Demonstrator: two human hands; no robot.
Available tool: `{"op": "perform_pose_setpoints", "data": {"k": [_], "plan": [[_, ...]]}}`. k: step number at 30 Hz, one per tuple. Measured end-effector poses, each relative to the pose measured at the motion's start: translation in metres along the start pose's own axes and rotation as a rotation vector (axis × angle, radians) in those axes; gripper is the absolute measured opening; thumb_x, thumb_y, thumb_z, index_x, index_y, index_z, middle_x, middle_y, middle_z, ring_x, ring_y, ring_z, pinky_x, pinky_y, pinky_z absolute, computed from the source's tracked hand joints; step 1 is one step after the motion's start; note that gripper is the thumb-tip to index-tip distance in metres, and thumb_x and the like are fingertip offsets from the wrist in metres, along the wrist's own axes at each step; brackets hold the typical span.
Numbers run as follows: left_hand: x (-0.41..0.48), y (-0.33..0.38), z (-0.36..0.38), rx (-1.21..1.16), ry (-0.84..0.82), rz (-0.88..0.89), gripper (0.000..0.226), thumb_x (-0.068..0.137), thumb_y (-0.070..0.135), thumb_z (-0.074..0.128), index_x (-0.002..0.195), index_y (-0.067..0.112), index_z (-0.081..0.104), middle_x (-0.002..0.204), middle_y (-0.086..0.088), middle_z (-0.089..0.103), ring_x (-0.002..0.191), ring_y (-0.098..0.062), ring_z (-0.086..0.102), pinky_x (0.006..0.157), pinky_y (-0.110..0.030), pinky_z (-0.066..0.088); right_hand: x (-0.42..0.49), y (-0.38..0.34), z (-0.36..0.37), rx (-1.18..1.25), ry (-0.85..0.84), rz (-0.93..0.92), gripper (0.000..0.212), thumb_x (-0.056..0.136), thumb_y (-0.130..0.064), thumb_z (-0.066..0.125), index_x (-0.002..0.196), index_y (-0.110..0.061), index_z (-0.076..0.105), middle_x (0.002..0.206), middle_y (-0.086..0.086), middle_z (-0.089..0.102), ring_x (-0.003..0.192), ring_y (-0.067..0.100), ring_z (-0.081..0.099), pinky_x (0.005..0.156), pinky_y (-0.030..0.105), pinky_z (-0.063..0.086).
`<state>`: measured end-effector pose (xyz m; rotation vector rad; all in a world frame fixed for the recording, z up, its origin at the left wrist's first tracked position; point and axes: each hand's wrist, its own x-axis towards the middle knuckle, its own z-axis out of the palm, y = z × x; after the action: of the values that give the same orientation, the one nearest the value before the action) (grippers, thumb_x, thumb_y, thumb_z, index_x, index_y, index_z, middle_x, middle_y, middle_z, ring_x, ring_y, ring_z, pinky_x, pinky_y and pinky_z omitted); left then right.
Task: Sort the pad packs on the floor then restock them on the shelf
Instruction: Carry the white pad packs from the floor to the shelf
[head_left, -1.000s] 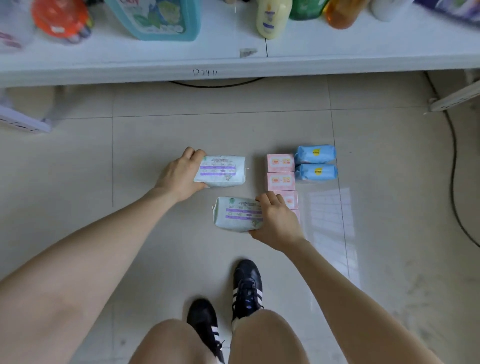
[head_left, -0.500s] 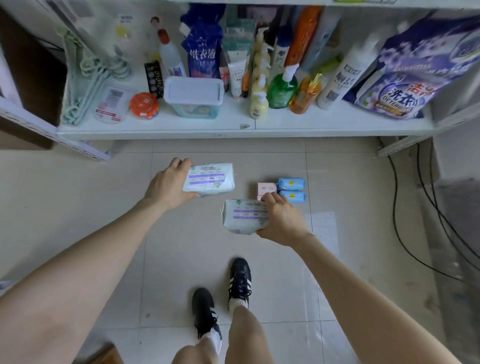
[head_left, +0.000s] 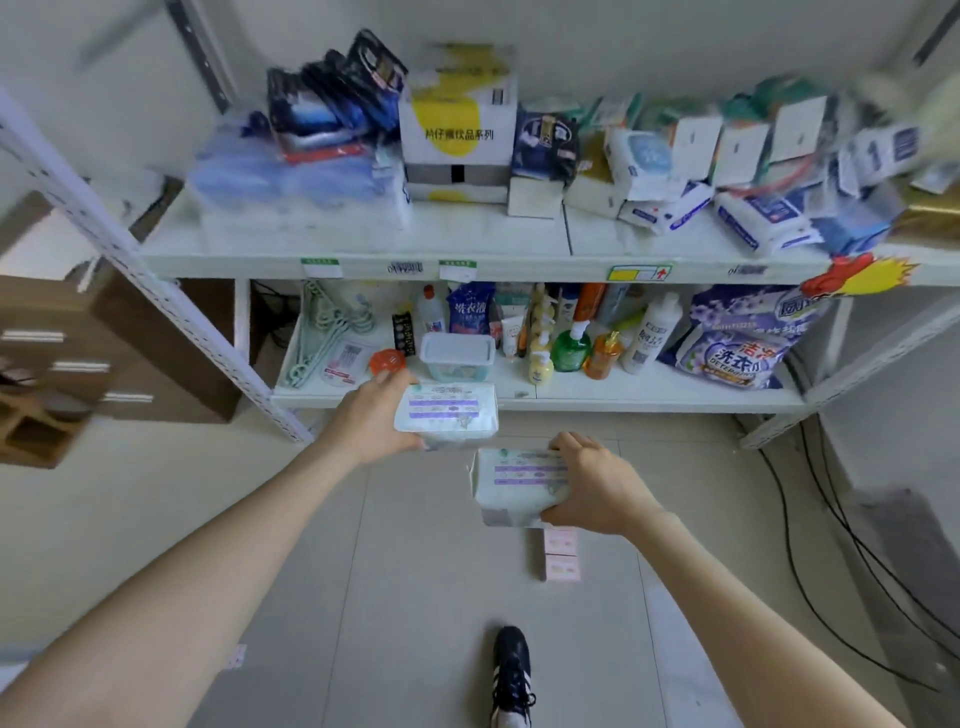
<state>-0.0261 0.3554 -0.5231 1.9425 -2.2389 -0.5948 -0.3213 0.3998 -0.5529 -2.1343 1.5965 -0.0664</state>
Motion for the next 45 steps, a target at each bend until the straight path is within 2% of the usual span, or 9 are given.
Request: {"op": "perform_pose_setpoints", "data": {"k": [4, 13, 18, 21, 25, 30, 35, 42, 45], "plan": [[-0.045, 0.004, -0.057, -0.013, 0.074, 0.017, 0.071, 0.061, 0.041, 0.084, 0.12, 0.021, 0.05, 0.118, 0.002, 0.056, 0.104, -0.021, 0.056, 0.075, -0.032, 0.043, -0.026, -0.047, -0.036, -0.017, 0.047, -0.035, 0.071, 0.055, -0.048, 0.078, 0.113, -0.022, 0.046, 0.103, -0.008, 0.05, 0.086, 0.014, 0.048, 0.064, 0.027, 0.043], [-0.128, 0.008, -0.185, -0.031, 0.25, 0.018, 0.071, 0.059, 0.036, 0.088, 0.118, 0.02, 0.052, 0.114, 0.0, 0.061, 0.098, -0.018, 0.058, 0.07, -0.03, 0.044, -0.057, -0.141, -0.117, -0.029, 0.147, -0.141, 0.068, 0.05, -0.059, 0.077, 0.097, -0.029, 0.039, 0.092, -0.01, 0.048, 0.078, 0.012, 0.05, 0.056, 0.024, 0.04], [-0.146, 0.014, -0.255, -0.028, 0.35, 0.005, 0.072, 0.058, 0.038, 0.088, 0.118, 0.024, 0.052, 0.111, 0.004, 0.063, 0.095, -0.015, 0.057, 0.064, -0.027, 0.04, -0.053, -0.179, -0.176, -0.008, 0.208, -0.235, 0.075, 0.047, -0.063, 0.074, 0.107, -0.029, 0.045, 0.098, -0.012, 0.052, 0.081, 0.007, 0.051, 0.065, 0.025, 0.048], [-0.152, 0.018, -0.293, -0.049, 0.391, 0.008, 0.068, 0.058, 0.038, 0.089, 0.115, 0.025, 0.053, 0.107, 0.005, 0.065, 0.092, -0.013, 0.058, 0.064, -0.026, 0.041, -0.052, -0.198, -0.211, 0.025, 0.25, -0.289, 0.074, 0.048, -0.06, 0.076, 0.109, -0.029, 0.046, 0.096, -0.015, 0.051, 0.081, 0.003, 0.051, 0.064, 0.021, 0.047], [-0.156, 0.026, -0.336, -0.093, 0.447, 0.022, 0.066, 0.057, 0.036, 0.09, 0.112, 0.029, 0.054, 0.105, 0.009, 0.064, 0.093, -0.01, 0.059, 0.066, -0.022, 0.044, -0.049, -0.218, -0.251, 0.055, 0.31, -0.349, 0.078, 0.049, -0.054, 0.081, 0.113, -0.025, 0.048, 0.1, -0.011, 0.057, 0.087, 0.009, 0.056, 0.075, 0.031, 0.055], [-0.157, 0.031, -0.377, -0.109, 0.52, 0.05, 0.064, 0.059, 0.033, 0.089, 0.112, 0.028, 0.054, 0.105, 0.01, 0.063, 0.093, -0.009, 0.06, 0.065, -0.021, 0.044, -0.042, -0.239, -0.291, 0.036, 0.375, -0.383, 0.075, 0.048, -0.057, 0.082, 0.107, -0.024, 0.05, 0.096, -0.008, 0.06, 0.084, 0.012, 0.058, 0.075, 0.037, 0.056], [-0.147, 0.023, -0.417, -0.106, 0.567, 0.086, 0.066, 0.061, 0.032, 0.089, 0.116, 0.025, 0.054, 0.107, 0.007, 0.062, 0.095, -0.012, 0.058, 0.065, -0.021, 0.041, -0.029, -0.263, -0.321, 0.089, 0.437, -0.403, 0.071, 0.043, -0.057, 0.081, 0.101, -0.029, 0.051, 0.093, -0.013, 0.058, 0.082, 0.006, 0.057, 0.07, 0.03, 0.054], [-0.115, 0.0, -0.497, -0.037, 0.607, 0.178, 0.069, 0.061, 0.034, 0.089, 0.12, 0.025, 0.055, 0.113, 0.008, 0.061, 0.101, -0.013, 0.057, 0.082, -0.029, 0.048, 0.014, -0.311, -0.355, 0.134, 0.542, -0.408, 0.072, 0.048, -0.048, 0.087, 0.109, -0.026, 0.054, 0.098, -0.011, 0.061, 0.086, 0.007, 0.059, 0.075, 0.033, 0.056], [-0.097, -0.009, -0.534, -0.016, 0.622, 0.221, 0.068, 0.061, 0.034, 0.089, 0.12, 0.024, 0.057, 0.11, 0.008, 0.06, 0.098, -0.012, 0.055, 0.076, -0.024, 0.044, 0.033, -0.331, -0.369, 0.179, 0.59, -0.401, 0.07, 0.05, -0.043, 0.089, 0.108, -0.024, 0.055, 0.096, -0.011, 0.063, 0.084, 0.006, 0.061, 0.071, 0.028, 0.055]]}}
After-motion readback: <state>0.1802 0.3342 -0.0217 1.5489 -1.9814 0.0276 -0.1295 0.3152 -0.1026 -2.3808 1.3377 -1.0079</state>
